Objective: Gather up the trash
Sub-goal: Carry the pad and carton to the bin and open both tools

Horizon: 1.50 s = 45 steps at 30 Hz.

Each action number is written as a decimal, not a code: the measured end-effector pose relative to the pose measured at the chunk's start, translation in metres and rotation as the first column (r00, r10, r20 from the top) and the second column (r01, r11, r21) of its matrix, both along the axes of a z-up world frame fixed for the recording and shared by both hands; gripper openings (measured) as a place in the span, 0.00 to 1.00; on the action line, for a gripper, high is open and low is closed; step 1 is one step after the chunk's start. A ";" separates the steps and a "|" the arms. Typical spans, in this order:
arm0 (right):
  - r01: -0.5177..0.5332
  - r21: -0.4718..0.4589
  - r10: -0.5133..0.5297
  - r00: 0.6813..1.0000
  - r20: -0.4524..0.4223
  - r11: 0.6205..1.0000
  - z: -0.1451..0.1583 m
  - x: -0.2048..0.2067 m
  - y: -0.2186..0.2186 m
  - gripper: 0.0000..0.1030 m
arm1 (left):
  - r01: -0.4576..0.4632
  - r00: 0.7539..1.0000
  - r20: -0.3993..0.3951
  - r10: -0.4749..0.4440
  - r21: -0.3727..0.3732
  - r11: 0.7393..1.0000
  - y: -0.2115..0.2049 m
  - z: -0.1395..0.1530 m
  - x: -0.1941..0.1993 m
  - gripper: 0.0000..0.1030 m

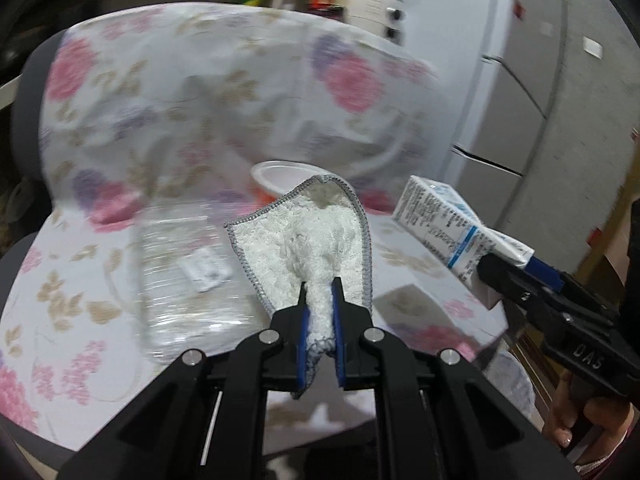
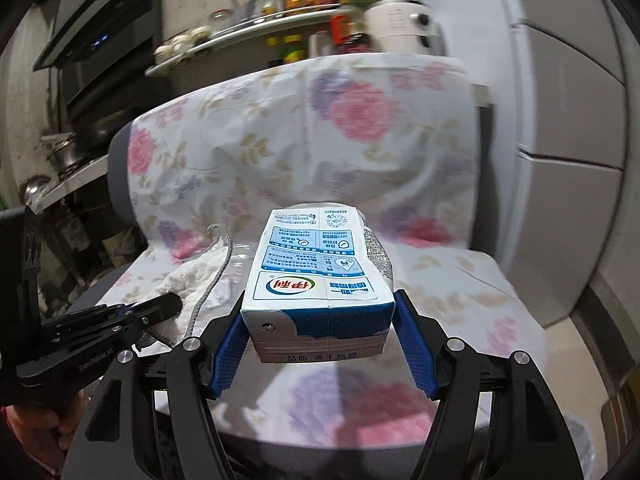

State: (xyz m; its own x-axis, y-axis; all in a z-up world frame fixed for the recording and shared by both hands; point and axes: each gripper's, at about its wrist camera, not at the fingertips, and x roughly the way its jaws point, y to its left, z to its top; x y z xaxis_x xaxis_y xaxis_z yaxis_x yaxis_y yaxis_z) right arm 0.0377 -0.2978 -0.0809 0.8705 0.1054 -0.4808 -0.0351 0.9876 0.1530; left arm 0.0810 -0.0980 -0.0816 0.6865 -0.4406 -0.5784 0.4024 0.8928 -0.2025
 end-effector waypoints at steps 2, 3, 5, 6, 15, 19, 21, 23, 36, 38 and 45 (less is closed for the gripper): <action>0.034 0.010 -0.034 0.999 0.001 0.999 -0.001 -0.009 -0.014 0.67 | 0.047 0.999 0.012 -0.047 0.003 0.999 -0.017 0.001 -0.007 0.08; 0.064 0.010 -0.064 0.998 0.002 0.998 -0.001 -0.017 -0.024 0.67 | 0.067 0.998 0.016 -0.067 0.001 0.998 -0.023 0.001 -0.011 0.08; 0.104 -0.004 -0.104 0.995 0.007 0.995 0.000 -0.029 -0.036 0.67 | 0.118 0.993 0.025 -0.118 -0.007 0.993 -0.038 0.002 -0.018 0.08; 0.134 -0.016 -0.134 0.991 0.013 0.991 0.000 -0.037 -0.044 0.67 | 0.135 0.990 0.028 -0.135 -0.010 0.991 -0.044 0.002 -0.021 0.08; 0.370 -0.094 -0.370 0.929 0.026 0.924 -0.003 -0.116 -0.107 0.67 | 0.424 0.903 0.083 -0.422 -0.009 0.906 -0.137 -0.004 -0.069 0.08; 0.459 -0.114 -0.459 0.888 0.028 0.881 -0.006 -0.151 -0.129 0.67 | 0.529 0.847 0.086 -0.525 -0.029 0.848 -0.177 -0.009 -0.090 0.08; 0.498 -0.127 -0.499 0.866 0.026 0.858 -0.011 -0.167 -0.140 0.67 | 0.570 0.820 0.083 -0.566 -0.027 0.821 -0.195 -0.013 -0.101 0.08; 0.528 -0.138 -0.531 0.847 0.018 0.838 -0.016 -0.179 -0.149 0.67 | 0.602 0.797 0.076 -0.599 -0.025 0.798 -0.212 -0.018 -0.108 0.08; 0.623 -0.023 -0.623 0.777 -0.092 0.781 -0.074 -0.214 -0.225 0.69 | 0.704 0.709 0.014 -0.705 0.033 0.709 -0.300 -0.059 -0.130 0.13; 0.628 0.003 -0.625 0.774 -0.102 0.778 -0.081 -0.214 -0.234 0.72 | 0.704 0.710 0.009 -0.704 0.035 0.710 -0.309 -0.062 -0.129 0.36; 0.643 0.023 -0.636 0.761 -0.127 0.765 -0.087 -0.210 -0.242 0.75 | 0.674 0.739 -0.017 -0.674 0.018 0.738 -0.308 -0.064 -0.114 0.47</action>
